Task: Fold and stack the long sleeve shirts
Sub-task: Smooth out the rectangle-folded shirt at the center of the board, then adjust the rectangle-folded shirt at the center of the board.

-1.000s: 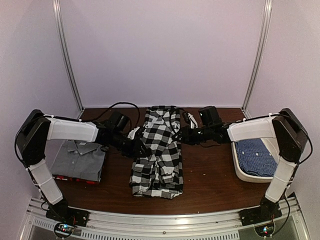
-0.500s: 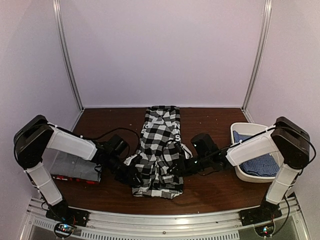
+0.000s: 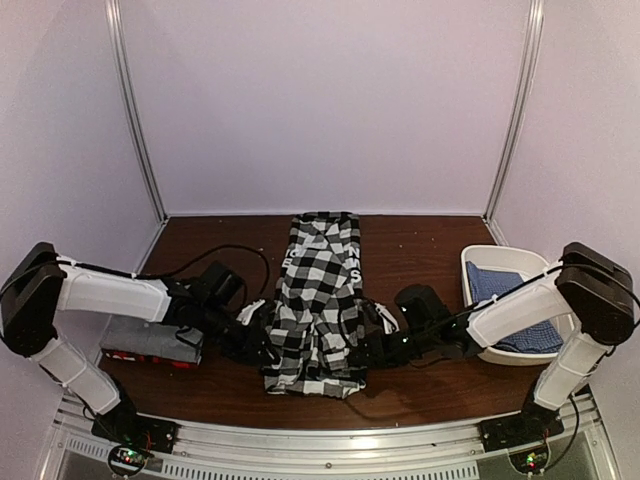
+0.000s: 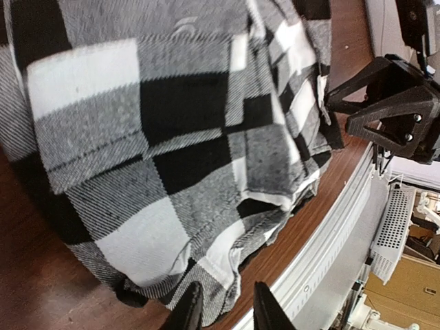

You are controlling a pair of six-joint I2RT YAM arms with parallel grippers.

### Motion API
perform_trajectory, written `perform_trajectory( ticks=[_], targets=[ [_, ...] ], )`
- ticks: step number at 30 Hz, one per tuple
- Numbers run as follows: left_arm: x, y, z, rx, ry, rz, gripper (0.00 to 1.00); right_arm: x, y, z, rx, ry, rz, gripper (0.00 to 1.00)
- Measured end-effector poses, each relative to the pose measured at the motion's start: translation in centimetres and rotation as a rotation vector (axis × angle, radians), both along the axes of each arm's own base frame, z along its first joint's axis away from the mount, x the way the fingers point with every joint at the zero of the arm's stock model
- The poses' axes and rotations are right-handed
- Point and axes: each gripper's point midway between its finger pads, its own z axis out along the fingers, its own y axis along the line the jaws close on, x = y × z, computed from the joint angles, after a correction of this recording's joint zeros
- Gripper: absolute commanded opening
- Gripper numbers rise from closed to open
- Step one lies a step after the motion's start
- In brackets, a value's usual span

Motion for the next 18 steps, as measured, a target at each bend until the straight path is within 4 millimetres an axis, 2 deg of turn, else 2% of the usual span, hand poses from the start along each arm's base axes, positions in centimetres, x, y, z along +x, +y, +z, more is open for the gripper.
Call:
perform_trajectory(
  ticks=[4, 6, 10, 14, 18],
  targets=[
    [1.8, -0.2, 3.1, -0.012, -0.107, 0.023, 0.29, -0.1, -0.9, 1.8, 0.008, -0.023, -0.035, 0.39],
    [2.5, 0.1, 3.6, -0.009, -0.134, 0.040, 0.30, 0.1, -1.3, 2.8, 0.018, -0.045, -0.056, 0.40],
    [4.2, 1.4, 3.4, 0.029, -0.161, 0.087, 0.31, 0.2, -2.3, 3.3, 0.020, -0.056, -0.096, 0.41],
    [5.3, 1.7, 2.5, 0.058, -0.155, 0.097, 0.33, -0.4, -3.4, 1.8, -0.008, -0.018, -0.123, 0.44],
    [5.4, 1.8, 1.1, 0.093, -0.138, 0.091, 0.34, -0.9, -4.0, 0.8, -0.017, 0.007, -0.137, 0.45]
  ],
)
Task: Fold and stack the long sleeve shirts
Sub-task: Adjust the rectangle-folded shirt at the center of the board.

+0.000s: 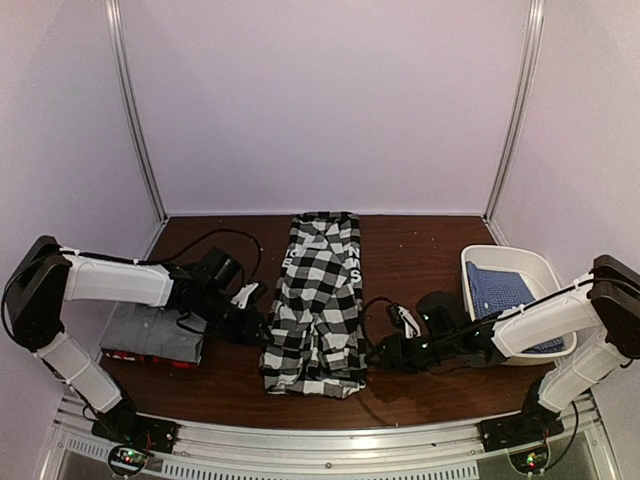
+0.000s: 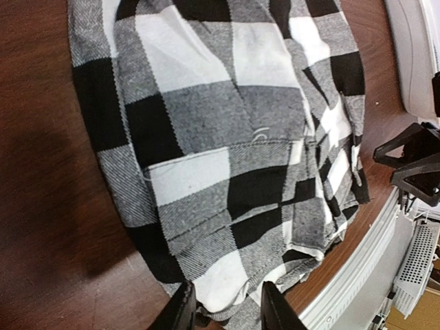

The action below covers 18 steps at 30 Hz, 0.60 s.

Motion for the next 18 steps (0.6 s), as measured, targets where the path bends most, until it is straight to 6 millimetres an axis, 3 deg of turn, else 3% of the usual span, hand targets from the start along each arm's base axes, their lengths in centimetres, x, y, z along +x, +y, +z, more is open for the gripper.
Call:
perform_trajectory(
  ticks=[18],
  targets=[
    [0.8, 0.3, -2.9, 0.063, 0.029, 0.019, 0.32, 0.4, 0.5, -0.9, 0.019, 0.009, -0.013, 0.45]
  ],
)
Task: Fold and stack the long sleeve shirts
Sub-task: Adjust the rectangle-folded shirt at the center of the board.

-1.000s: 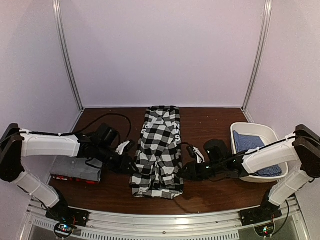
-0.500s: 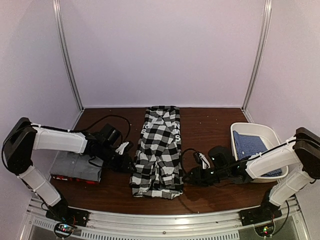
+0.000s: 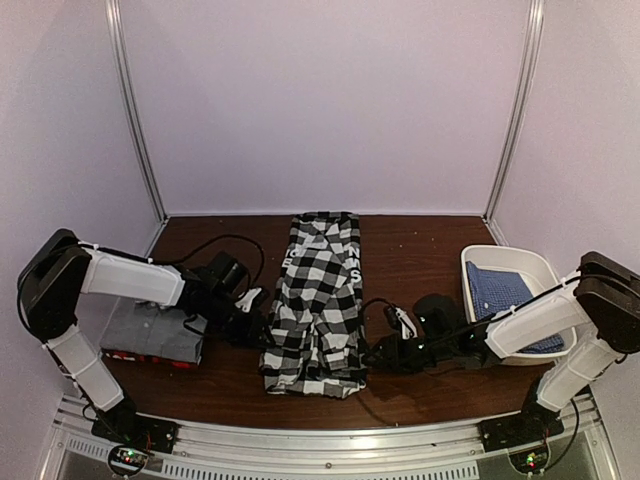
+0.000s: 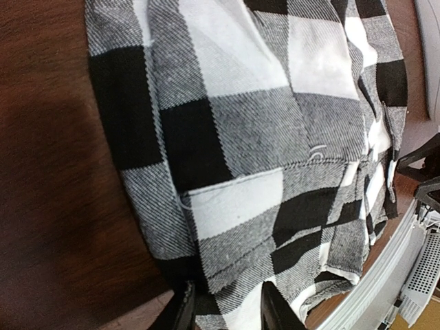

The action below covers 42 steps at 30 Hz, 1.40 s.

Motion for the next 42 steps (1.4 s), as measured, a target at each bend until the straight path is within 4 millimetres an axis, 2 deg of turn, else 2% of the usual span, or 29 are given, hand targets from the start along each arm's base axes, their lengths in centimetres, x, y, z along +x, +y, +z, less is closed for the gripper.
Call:
perform_trajectory(
  ticks=[9, 15, 19, 23, 31, 42],
  targets=[
    [1.0, -0.9, 0.7, -0.026, -0.026, -0.001, 0.21, 0.0, 0.0, -0.3, -0.006, 0.005, 0.000, 0.45],
    [1.0, -1.1, 0.9, -0.036, -0.022, -0.004, 0.05, 0.0, 0.0, -0.4, -0.007, 0.006, 0.000, 0.45],
    [0.8, -1.3, 1.0, -0.050, -0.011, -0.012, 0.00, 0.0, 0.0, -0.4, -0.007, 0.006, 0.000, 0.45],
    [0.5, -1.4, 1.2, -0.065, 0.005, -0.016, 0.00, 0.0, 0.0, -0.4, -0.004, 0.007, -0.001, 0.45],
    [-0.3, -1.8, 2.9, -0.115, 0.021, -0.029, 0.00, 0.1, 0.1, -0.4, 0.003, 0.011, -0.005, 0.44],
    [-1.8, -1.0, 1.7, -0.110, 0.089, -0.037, 0.00, 0.1, 0.3, -0.2, 0.012, 0.009, -0.006, 0.45]
  ],
)
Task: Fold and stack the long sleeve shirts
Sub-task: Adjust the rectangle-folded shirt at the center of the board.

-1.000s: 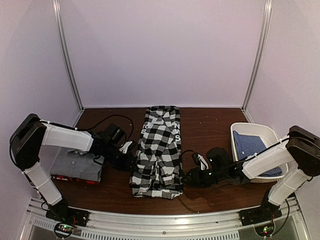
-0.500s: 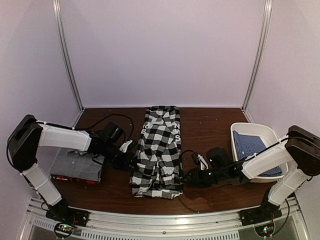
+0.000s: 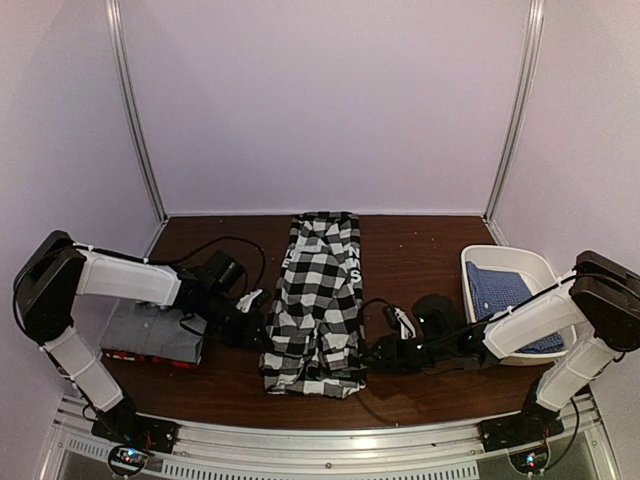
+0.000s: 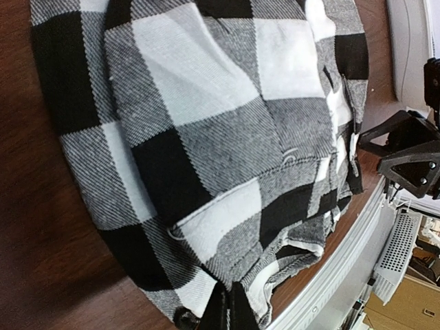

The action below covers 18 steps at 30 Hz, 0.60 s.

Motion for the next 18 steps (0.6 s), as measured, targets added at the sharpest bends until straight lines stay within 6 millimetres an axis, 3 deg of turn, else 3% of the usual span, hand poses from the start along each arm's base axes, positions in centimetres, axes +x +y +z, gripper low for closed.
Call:
perform_trajectory(
  ticks=[6, 14, 18],
  targets=[
    [0.0, 0.2, -0.6, 0.011, 0.016, 0.002, 0.02, 0.2, 0.2, 0.2, 0.012, -0.008, -0.001, 0.46],
    [-0.2, 1.0, -0.8, 0.051, 0.006, 0.003, 0.24, 0.2, 0.2, 0.3, 0.013, -0.007, -0.003, 0.53],
    [0.2, 1.7, 0.0, 0.075, -0.039, 0.021, 0.36, 0.3, 0.2, 0.3, 0.018, -0.009, -0.004, 0.54]
  ],
)
